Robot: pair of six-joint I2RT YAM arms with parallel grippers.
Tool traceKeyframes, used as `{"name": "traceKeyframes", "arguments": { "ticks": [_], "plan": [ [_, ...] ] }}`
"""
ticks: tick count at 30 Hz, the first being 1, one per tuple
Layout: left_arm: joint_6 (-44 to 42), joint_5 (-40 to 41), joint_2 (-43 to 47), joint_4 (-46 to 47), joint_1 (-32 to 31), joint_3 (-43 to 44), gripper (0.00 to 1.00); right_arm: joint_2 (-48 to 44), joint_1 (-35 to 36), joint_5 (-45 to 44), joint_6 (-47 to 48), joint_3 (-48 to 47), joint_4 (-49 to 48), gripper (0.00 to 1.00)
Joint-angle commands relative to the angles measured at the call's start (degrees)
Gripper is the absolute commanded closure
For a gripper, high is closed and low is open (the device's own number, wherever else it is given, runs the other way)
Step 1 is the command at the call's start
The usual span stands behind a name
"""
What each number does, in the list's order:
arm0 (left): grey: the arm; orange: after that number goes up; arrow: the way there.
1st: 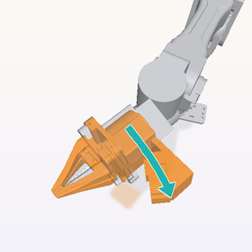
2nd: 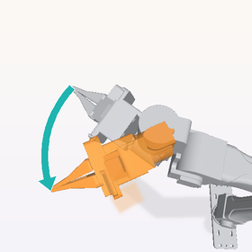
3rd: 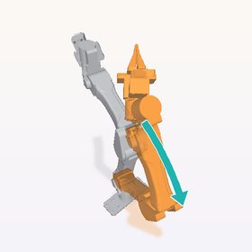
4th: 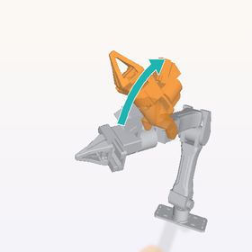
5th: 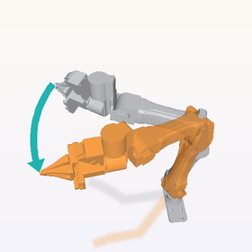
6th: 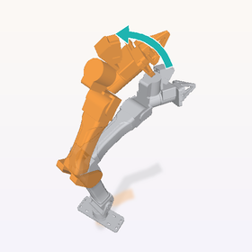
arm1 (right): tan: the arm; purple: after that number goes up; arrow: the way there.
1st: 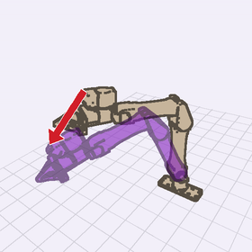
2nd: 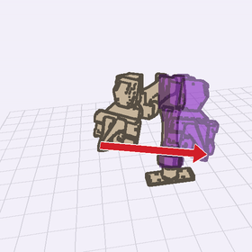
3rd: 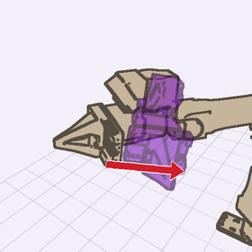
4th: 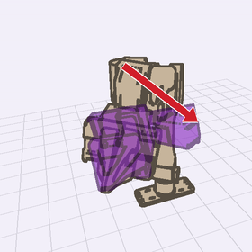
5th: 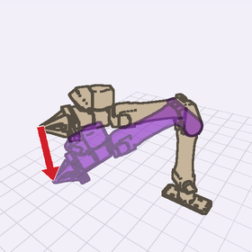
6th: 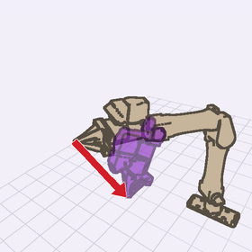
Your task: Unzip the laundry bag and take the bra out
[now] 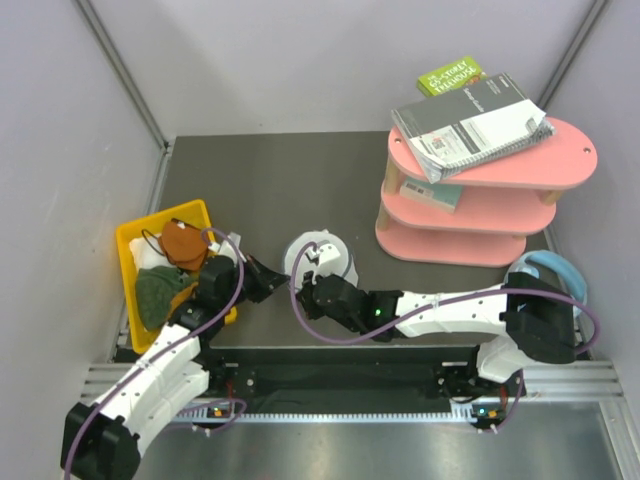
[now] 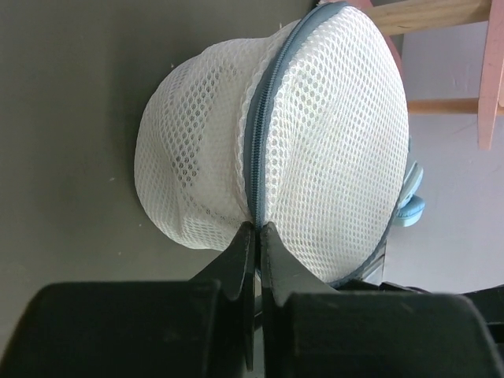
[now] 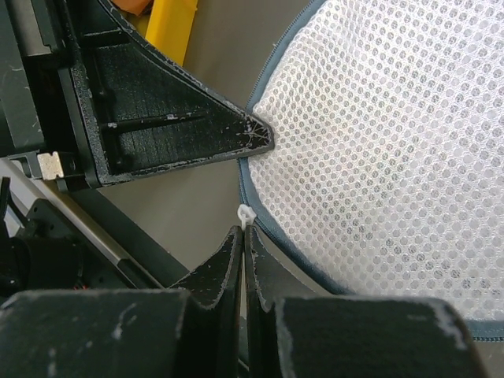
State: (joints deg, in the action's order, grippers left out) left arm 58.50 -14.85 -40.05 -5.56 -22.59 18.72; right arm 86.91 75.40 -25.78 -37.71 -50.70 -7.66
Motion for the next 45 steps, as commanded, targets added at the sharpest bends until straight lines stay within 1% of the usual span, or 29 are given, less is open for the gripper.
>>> {"name": "traceKeyframes", "arguments": {
  "ticks": [1,7,13,18,25,29,32,33,34,35,36,37,39,42,45],
  "plan": [
    [-1.19,2.1,-0.82,1.96,0.09,2.72,1.0,-0.43,1.16,0.29,-0.52,-1.69,-1.48,1.0],
    [-2.68,4.48,-1.61,1.0,0.09,3.86,1.0,-2.18,1.16,-0.93,-0.87,-0.02,-0.78,1.0],
    [-4.88,6.5,-3.01,-0.76,0.35,5.71,1.0,-6.39,0.72,-4.8,-0.96,2.62,1.86,1.0],
    [-6.2,6.5,-5.12,-0.68,0.88,7.12,1.0,-9.92,-0.34,-8.05,-1.57,5.78,4.31,1.0],
    [-7.87,6.24,-8.72,1.34,1.06,9.4,1.0,-13.61,-0.6,-12.27,-1.49,6.93,7.49,1.0],
    [-10.15,6.68,-12.94,2.66,1.14,12.38,1.0,-13.26,-0.6,-10.79,0.53,6.14,7.22,1.0],
    [-12.62,8.08,-17.24,2.14,1.14,15.9,1.0,-11.42,-0.43,-7.63,1.41,4.56,4.33,1.0],
    [-13.58,8.61,-18.99,1.53,1.32,18.0,0.93,-10.72,-0.42,-6.75,1.5,4.12,3.71,1.0],
    [-14.02,8.7,-19.53,0.82,1.41,18.8,0.83,-9.32,-0.34,-5.09,1.5,3.68,3.1,1.0],
    [-14.46,8.7,-19.88,-0.49,1.41,19.5,0.69,-8.52,-0.08,-4.37,1.5,2.63,1.87,1.0],
    [-15.16,8.7,-19.63,-1.55,1.49,20.47,0.41,-6.95,0.01,-3.58,1.42,2.19,1.25,1.0],
    [-15.34,9.13,-19.19,-2.6,1.5,20.83,0.29,-6.15,0.19,-2.44,0.89,1.75,0.72,1.0],
    [-15.87,10.1,-16.56,-5.59,1.41,20.31,0.18,-4.22,0.45,-1.12,0.45,0.43,-0.86,1.0],
    [-15.79,13.0,-11.12,-9.89,1.32,17.68,0.16,-1.85,0.54,0.38,-0.08,-1.42,-2.01,1.0],
    [-14.03,12.48,-5.23,-11.4,1.41,13.56,0.18,0.18,0.8,1.34,-0.08,-3.18,-2.01,1.0]
  ]
}}
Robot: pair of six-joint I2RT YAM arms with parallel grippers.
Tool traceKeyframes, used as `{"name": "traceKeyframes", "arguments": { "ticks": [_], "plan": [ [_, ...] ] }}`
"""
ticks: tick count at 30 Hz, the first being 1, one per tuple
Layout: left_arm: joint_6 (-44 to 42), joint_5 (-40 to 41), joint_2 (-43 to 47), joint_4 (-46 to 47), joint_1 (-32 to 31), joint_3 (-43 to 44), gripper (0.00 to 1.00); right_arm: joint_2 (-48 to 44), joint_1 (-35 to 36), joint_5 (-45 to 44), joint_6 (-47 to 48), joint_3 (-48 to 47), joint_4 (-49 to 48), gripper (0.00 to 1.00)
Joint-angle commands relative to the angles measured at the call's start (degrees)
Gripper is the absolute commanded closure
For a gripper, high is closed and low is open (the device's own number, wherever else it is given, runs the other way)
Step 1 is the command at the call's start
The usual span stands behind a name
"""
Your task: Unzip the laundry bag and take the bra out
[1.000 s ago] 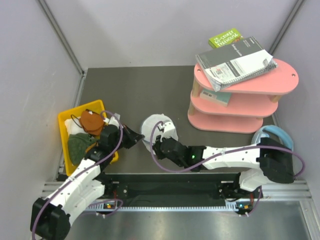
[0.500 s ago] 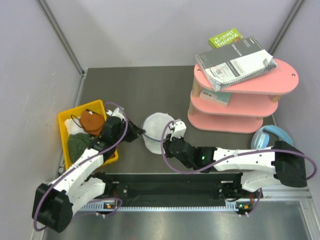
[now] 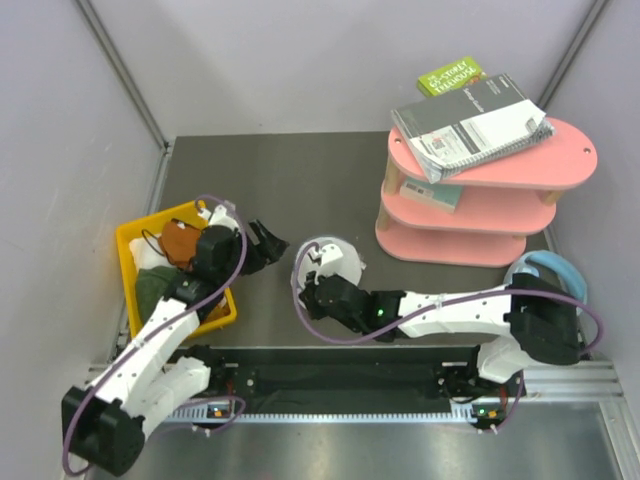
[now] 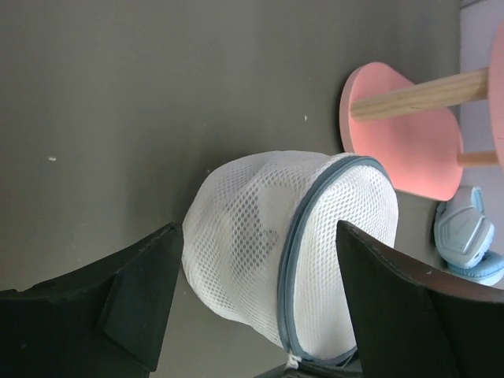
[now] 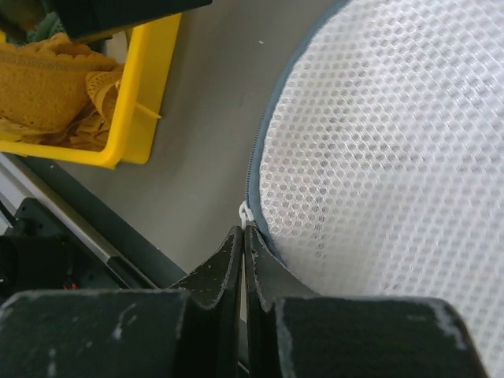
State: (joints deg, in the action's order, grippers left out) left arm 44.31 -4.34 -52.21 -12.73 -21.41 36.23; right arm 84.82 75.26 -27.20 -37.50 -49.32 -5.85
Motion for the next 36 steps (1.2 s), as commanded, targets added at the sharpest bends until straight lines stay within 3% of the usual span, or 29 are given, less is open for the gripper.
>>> {"name": "traceKeyframes", "arguments": {
  "ticks": [1,6,13,17,20,21,23,36],
  "plan": [
    [0.85,0.83,8.25,-3.97,0.23,-5.19,0.19,2.72,0.94,3.12,-0.12,-5.08,-3.91,1.0],
    [7.71,-6.9,13.0,2.17,0.23,-12.58,0.25,4.48,1.02,3.73,0.23,-6.84,-3.91,1.0],
    [11.76,-13.85,8.89,11.67,0.23,-15.83,0.36,4.31,1.11,3.47,0.05,-6.58,-3.29,1.0],
    [14.04,-15.52,7.21,17.46,0.23,-17.42,0.51,4.39,1.2,3.38,-0.03,-6.67,-3.03,1.0],
    [14.92,-15.44,7.2,18.18,0.23,-17.68,0.76,4.04,1.2,3.21,-0.12,-6.49,-2.85,1.0],
    [15.01,-15.18,7.29,17.92,0.23,-17.68,0.9,4.04,1.29,3.03,-0.03,-6.4,-2.77,1.0],
    [14.84,-14.04,7.99,17.22,0.23,-17.33,1.0,3.78,1.2,2.94,-0.03,-6.14,-2.85,1.0],
    [12.11,-8.23,7.91,12.91,0.32,-14.17,1.0,1.85,1.2,1.63,-0.74,-3.86,-1.71,1.0]
  ]
}}
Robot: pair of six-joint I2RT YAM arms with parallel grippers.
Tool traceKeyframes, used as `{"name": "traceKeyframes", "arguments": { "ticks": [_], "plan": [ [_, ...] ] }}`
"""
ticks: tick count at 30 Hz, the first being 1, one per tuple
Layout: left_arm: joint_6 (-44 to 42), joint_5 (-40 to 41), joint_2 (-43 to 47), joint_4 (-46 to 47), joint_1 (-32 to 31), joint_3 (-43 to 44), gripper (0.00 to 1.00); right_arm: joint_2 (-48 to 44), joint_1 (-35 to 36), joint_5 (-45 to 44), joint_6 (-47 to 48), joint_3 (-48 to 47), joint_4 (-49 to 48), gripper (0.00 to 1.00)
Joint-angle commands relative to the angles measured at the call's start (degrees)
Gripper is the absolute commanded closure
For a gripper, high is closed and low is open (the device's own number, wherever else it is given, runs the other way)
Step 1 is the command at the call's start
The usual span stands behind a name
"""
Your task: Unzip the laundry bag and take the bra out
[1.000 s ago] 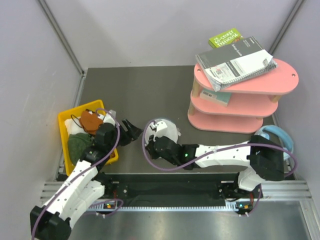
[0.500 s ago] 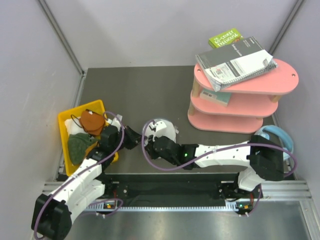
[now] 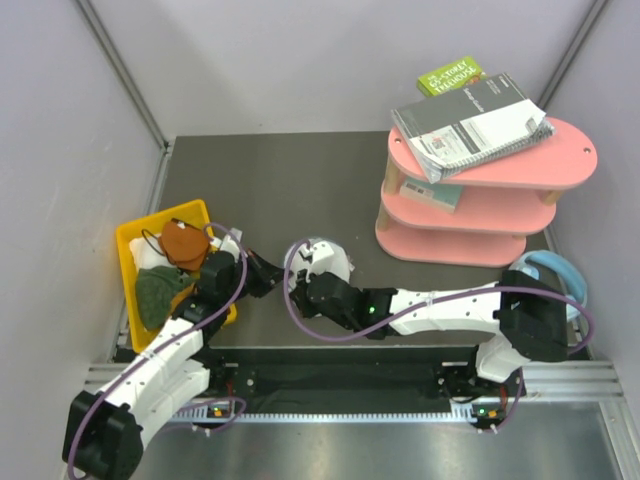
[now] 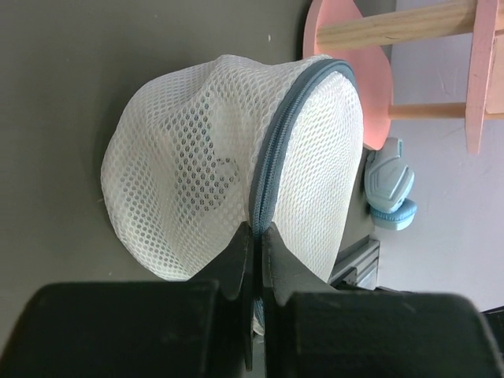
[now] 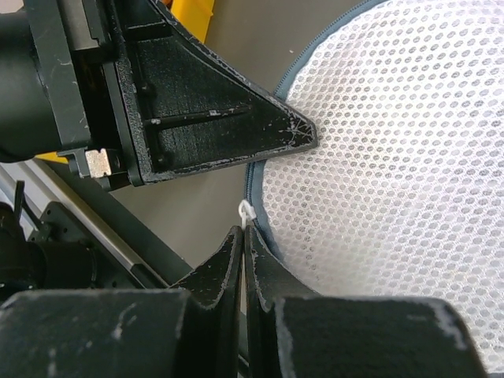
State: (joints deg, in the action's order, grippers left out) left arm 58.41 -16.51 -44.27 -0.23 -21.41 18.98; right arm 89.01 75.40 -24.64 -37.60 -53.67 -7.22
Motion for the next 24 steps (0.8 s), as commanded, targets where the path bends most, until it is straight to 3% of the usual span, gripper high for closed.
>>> {"name": "traceKeyframes", "arguments": {
  "ticks": [1,24],
  "plan": [
    [-2.51,4.21,-0.37,0.49,0.32,3.51,1.0,-2.44,1.16,-1.28,-0.8,1.02,-0.16,1.0],
    [-6.12,5.44,-3.8,-2.32,2.33,7.47,1.0,-13.43,0.19,-12.79,-3.88,10.16,9.24,1.0]
  ]
}}
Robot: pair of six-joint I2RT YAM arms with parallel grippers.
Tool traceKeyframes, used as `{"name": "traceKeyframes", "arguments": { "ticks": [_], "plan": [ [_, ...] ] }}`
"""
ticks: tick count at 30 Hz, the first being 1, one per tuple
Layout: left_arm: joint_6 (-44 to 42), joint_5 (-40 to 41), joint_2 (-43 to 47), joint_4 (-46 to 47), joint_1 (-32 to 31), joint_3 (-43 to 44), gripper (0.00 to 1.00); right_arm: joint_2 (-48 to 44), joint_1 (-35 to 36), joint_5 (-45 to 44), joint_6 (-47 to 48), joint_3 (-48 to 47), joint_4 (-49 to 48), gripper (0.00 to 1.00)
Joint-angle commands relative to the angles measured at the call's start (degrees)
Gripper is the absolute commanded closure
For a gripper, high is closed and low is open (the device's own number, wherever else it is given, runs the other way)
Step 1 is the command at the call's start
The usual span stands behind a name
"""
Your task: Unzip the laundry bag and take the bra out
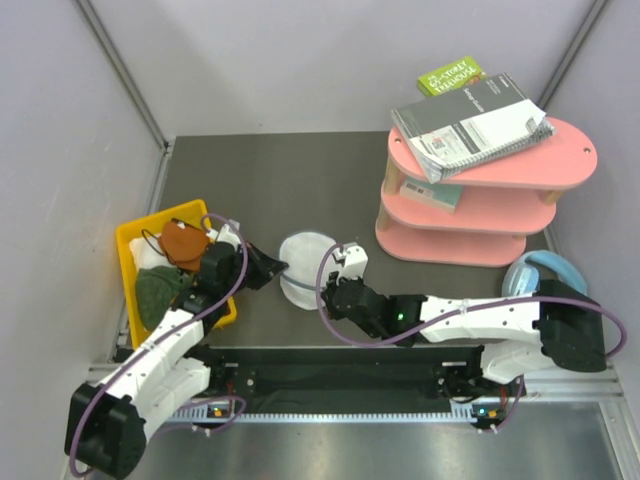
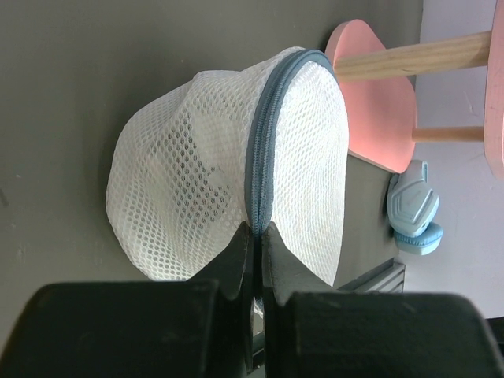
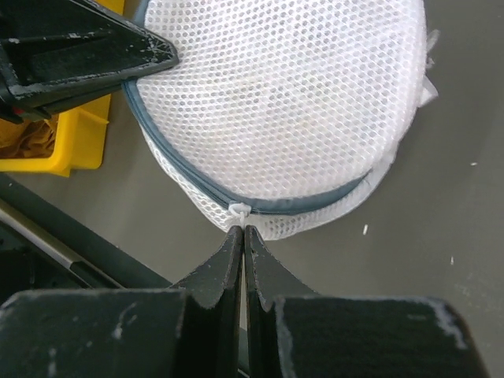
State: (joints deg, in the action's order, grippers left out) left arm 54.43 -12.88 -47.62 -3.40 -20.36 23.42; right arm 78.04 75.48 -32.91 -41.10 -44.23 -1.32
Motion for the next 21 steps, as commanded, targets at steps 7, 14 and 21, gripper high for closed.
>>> {"name": "traceKeyframes", "arguments": {
  "ticks": [7,14,21],
  "plan": [
    [-3.45,1.46,-0.46,-0.55,1.64,4.62,0.78,-1.76,-0.07,-4.1,0.05,-0.15,2.91,1.0],
    [-4.69,-0.12,2.52,-7.32,1.55,4.71,0.3,1.15,-0.07,-1.2,2.25,-2.7,-0.78,1.0],
    [-0.83,-3.28,7.53,-7.24,1.55,-0.3,0.32,5.1,0.19,3.37,3.48,-5.96,-3.86,1.0]
  ]
}}
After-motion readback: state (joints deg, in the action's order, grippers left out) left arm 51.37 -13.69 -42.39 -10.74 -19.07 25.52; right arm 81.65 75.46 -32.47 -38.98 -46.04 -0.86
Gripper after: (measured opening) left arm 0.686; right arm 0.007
